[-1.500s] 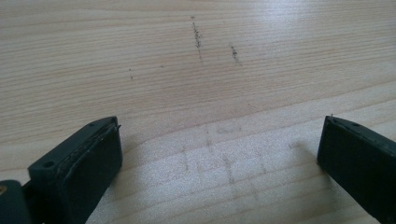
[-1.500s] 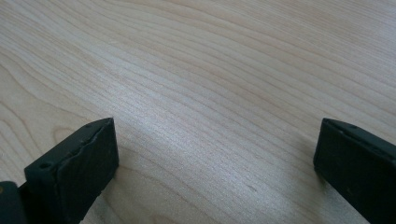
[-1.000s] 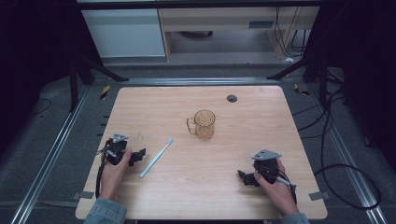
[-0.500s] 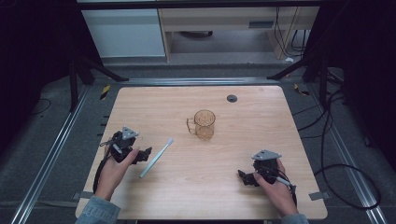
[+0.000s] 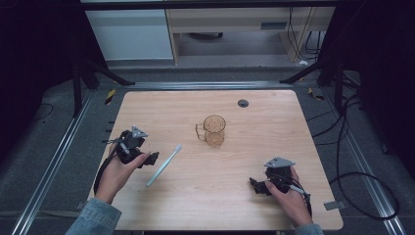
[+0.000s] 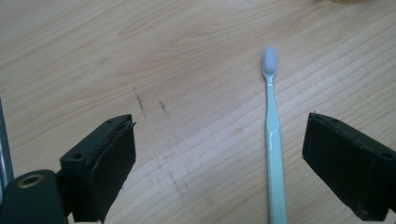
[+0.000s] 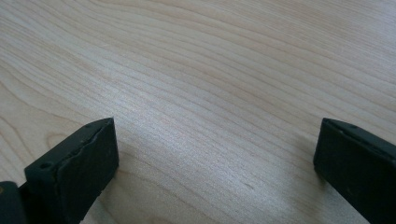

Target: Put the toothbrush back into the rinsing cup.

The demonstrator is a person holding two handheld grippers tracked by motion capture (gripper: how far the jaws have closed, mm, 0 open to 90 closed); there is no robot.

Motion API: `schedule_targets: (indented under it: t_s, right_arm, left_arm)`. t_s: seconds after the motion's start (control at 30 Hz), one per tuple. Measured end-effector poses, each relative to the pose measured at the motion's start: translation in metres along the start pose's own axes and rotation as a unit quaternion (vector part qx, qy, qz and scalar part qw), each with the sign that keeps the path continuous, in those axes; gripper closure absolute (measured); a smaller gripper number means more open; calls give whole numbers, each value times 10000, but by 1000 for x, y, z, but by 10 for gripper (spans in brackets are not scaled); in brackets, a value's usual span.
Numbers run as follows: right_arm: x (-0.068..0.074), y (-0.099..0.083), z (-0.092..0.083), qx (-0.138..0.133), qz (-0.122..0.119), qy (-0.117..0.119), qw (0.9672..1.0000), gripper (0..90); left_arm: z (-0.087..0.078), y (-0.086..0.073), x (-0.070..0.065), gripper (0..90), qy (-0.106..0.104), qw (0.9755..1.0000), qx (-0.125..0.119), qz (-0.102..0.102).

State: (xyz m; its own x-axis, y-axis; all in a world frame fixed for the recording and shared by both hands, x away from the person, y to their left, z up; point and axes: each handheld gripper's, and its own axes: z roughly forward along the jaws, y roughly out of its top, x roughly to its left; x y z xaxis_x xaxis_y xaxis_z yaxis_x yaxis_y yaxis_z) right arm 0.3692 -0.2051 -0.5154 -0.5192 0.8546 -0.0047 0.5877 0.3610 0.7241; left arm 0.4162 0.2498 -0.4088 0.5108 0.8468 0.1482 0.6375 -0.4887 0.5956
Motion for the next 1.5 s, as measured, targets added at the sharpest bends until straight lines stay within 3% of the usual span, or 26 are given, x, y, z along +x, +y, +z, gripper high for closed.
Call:
schedule_targets:
  t_s: [0.27,0.33,0.53,0.57,0.6,0.83,0.87,1.0,1.07,1.2,1.23,1.27,1.43,1.5]
  right_arm:
    - [1,0,0,-1,35,-33,10000,3]
    - [1,0,0,4,55,-34,10000,4]
    - [1,0,0,9,68,-44,10000,4]
    - [1,0,0,3,62,-48,10000,4]
    - [1,0,0,4,64,-47,10000,4]
    - [1,0,0,4,64,-47,10000,4]
    - [1,0,0,4,63,-49,10000,4]
    - [1,0,0,4,64,-47,10000,4]
    - [1,0,0,0,53,-45,10000,5]
    - [1,0,0,2,64,-54,10000,5]
    - [1,0,0,0,73,-60,10000,5]
    - [1,0,0,0,73,-60,10000,5]
    - [1,0,0,3,67,-57,10000,5]
    - [1,0,0,10,66,-59,10000,4]
  left_arm:
    - [1,14,-4,71,-3,9993,280,255]
    - [2,18,-6,61,-127,9986,345,377]
    - [9,24,-7,53,-321,9969,550,472]
    - [10,26,-11,53,-422,9953,652,583]
    - [10,26,-11,53,-422,9953,652,583]
    - [24,30,-21,75,-648,9890,1078,774]
    - [29,30,-24,75,-626,9872,1189,856]
    - [32,32,-28,76,-488,9865,1240,953]
    - [34,31,-32,75,-357,9838,1361,1113]
    - [32,33,-33,81,-398,9824,1436,1128]
    - [31,36,-32,87,-429,9839,1396,1033]
    - [31,36,-32,95,-429,9839,1396,1033]
    - [39,42,-37,151,-584,9787,1671,1037]
    - [41,43,-37,170,-571,9777,1738,1034]
